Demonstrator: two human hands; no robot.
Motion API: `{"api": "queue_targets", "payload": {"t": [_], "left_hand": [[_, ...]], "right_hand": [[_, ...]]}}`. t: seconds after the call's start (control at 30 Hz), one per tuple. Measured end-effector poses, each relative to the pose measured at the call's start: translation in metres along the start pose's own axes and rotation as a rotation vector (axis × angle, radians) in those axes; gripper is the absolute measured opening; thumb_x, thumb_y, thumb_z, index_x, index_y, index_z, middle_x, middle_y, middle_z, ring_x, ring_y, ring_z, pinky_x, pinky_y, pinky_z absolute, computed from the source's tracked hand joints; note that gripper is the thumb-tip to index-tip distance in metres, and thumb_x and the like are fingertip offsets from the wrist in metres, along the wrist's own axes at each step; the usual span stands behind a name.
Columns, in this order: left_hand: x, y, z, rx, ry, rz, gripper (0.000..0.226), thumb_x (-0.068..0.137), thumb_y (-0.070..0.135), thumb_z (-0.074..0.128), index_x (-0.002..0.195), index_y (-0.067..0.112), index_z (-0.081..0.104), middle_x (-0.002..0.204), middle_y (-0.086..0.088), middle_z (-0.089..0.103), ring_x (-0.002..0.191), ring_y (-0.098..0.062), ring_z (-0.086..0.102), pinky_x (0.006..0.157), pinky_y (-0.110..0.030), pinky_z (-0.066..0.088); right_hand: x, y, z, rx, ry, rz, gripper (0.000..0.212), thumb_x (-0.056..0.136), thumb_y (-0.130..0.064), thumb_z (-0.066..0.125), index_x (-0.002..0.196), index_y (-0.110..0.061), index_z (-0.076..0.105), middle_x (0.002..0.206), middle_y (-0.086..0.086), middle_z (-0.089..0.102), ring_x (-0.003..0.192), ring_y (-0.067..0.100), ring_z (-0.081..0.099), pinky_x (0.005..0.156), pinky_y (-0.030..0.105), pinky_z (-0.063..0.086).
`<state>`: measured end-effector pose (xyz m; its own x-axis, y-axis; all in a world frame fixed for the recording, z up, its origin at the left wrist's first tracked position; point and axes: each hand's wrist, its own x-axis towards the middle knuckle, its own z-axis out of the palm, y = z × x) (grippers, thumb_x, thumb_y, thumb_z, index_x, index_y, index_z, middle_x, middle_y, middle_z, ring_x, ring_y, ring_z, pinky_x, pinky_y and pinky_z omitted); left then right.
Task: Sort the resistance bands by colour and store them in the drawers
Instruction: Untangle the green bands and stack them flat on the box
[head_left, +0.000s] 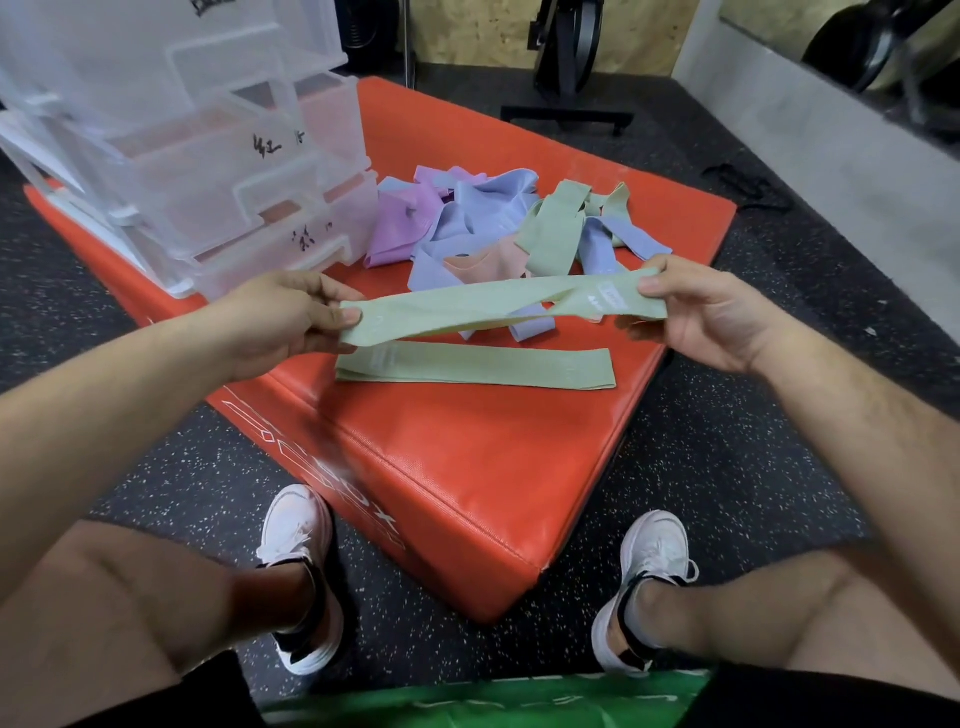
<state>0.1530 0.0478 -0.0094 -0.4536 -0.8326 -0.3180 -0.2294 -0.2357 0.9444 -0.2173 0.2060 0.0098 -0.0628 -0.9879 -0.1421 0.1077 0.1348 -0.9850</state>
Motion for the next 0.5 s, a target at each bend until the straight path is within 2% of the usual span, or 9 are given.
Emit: {"api": "queue_targets", "payload": {"t": [0.07,0.17,0.23,0.3,0.37,0.43,0.5], "left_hand": [[0.001,-0.004,-0.002,0.017,-0.008,-0.052,0.016,0.09,-0.006,0.058,0.089,0.008,0.065,0.082,-0.008,0.068,0.069,-0.013,0.069,0.067,-0.025,0.06],[0.005,-0.009,-0.006,0.084,-0.003,-0.074,0.017,0.09,-0.005,0.059,0.091,0.01,0.066,0.087,-0.008,0.067,0.078,-0.016,0.066,0.076,-0.028,0.058],[0.007,-0.01,-0.008,0.102,0.006,-0.056,0.016,0.09,-0.003,0.06,0.092,0.012,0.065,0.09,-0.008,0.066,0.081,-0.017,0.066,0.08,-0.029,0.057],[0.007,-0.009,-0.007,0.1,0.012,-0.033,0.016,0.09,-0.003,0.06,0.093,0.012,0.065,0.088,-0.007,0.065,0.079,-0.015,0.066,0.078,-0.027,0.058],[0.007,-0.009,-0.006,0.109,0.023,-0.013,0.016,0.091,-0.003,0.061,0.093,0.012,0.064,0.086,-0.005,0.063,0.075,-0.013,0.066,0.073,-0.023,0.058],[0.008,-0.01,-0.006,0.127,0.034,-0.006,0.015,0.09,-0.002,0.062,0.092,0.013,0.063,0.086,-0.005,0.062,0.076,-0.014,0.066,0.073,-0.023,0.058],[0.008,-0.012,-0.007,0.146,0.036,-0.012,0.014,0.09,-0.001,0.063,0.092,0.013,0.064,0.089,-0.008,0.063,0.08,-0.016,0.065,0.078,-0.027,0.058]], "right_hand": [[0.002,0.001,0.0,0.002,-0.031,-0.008,0.015,0.086,-0.008,0.06,0.076,-0.018,0.061,0.083,0.012,0.065,0.075,0.027,0.067,0.069,0.035,0.056],[0.001,-0.001,0.002,-0.15,-0.084,0.021,0.006,0.08,-0.012,0.074,0.081,-0.013,0.068,0.082,0.013,0.067,0.074,0.027,0.067,0.071,0.038,0.059],[0.002,0.001,0.001,-0.289,-0.074,0.063,0.019,0.076,-0.015,0.075,0.094,-0.011,0.072,0.083,0.009,0.069,0.074,0.02,0.067,0.069,0.03,0.059],[0.003,0.005,0.0,-0.391,-0.036,0.092,0.018,0.085,-0.008,0.07,0.103,-0.009,0.071,0.079,0.004,0.07,0.073,0.015,0.066,0.066,0.023,0.057],[0.003,0.007,-0.001,-0.411,-0.043,0.136,0.012,0.092,-0.002,0.062,0.101,-0.007,0.069,0.081,0.007,0.067,0.075,0.018,0.066,0.068,0.024,0.058],[0.003,0.005,0.001,-0.333,-0.082,0.191,0.01,0.096,-0.001,0.054,0.095,-0.005,0.063,0.085,0.01,0.066,0.078,0.021,0.066,0.071,0.03,0.058],[0.002,0.002,0.005,-0.209,-0.071,0.215,0.018,0.097,-0.002,0.045,0.088,-0.004,0.06,0.084,0.008,0.07,0.078,0.022,0.068,0.071,0.033,0.058]]}}
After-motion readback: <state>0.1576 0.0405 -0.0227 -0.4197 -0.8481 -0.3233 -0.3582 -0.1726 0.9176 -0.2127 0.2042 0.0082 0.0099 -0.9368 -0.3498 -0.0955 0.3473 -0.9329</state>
